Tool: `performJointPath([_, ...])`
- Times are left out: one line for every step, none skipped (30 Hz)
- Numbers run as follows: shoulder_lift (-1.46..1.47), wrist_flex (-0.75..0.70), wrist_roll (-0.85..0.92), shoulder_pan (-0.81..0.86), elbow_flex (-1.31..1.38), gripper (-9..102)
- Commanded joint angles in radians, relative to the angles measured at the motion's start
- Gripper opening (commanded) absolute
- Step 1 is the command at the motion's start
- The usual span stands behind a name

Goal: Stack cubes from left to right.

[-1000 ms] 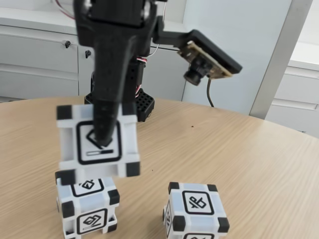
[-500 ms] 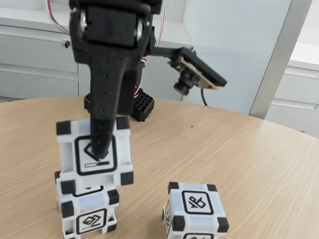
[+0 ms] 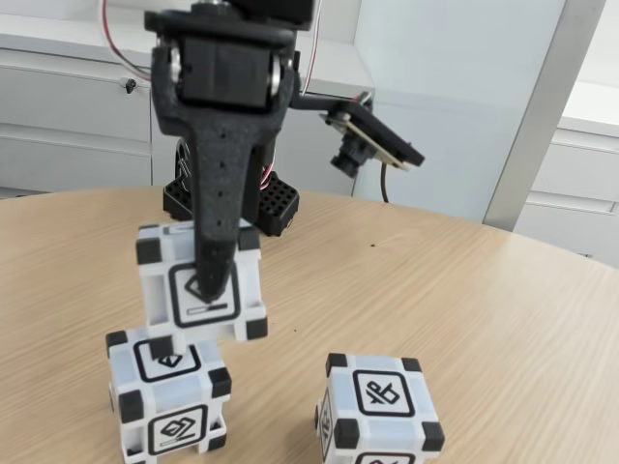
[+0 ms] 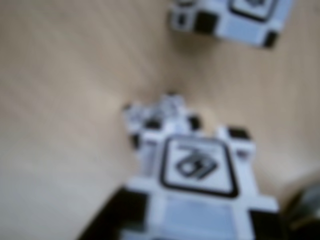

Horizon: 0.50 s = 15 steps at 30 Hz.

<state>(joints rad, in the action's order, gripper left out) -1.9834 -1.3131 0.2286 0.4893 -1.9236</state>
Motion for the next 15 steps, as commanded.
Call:
performJointPath([-0.035,-0.02,0.014,0.008,0.015,22])
performJointPath([-0.035,-0.02,0.015,0.008,0.014,22])
performJointPath([-0.035,-0.02,0.015,0.008,0.011,22])
performJointPath([-0.035,-0.02,0.014,0.008,0.009,22])
performJointPath([-0.035,-0.02,0.011,0.008,0.009,22])
performJointPath([-0.035,-0.02,0.003,0.008,0.012,22])
performJointPath([-0.035,-0.014,-0.008,0.008,0.017,22])
performJointPath([-0.035,-0.008,-0.017,0.008,0.018,22])
performJointPath([-0.035,-0.005,-0.021,0.008,0.02,22])
performJointPath([-0.035,-0.005,-0.025,0.008,0.02,22])
performJointPath([-0.035,-0.003,-0.028,0.009,0.02,22])
performJointPath([-0.035,-0.003,-0.028,0.015,0.02,22])
performJointPath([-0.035,-0.003,-0.029,0.026,0.02,22])
performJointPath([-0.032,-0.003,-0.031,0.04,0.02,22])
performJointPath([-0.029,-0.003,-0.031,0.054,0.02,22])
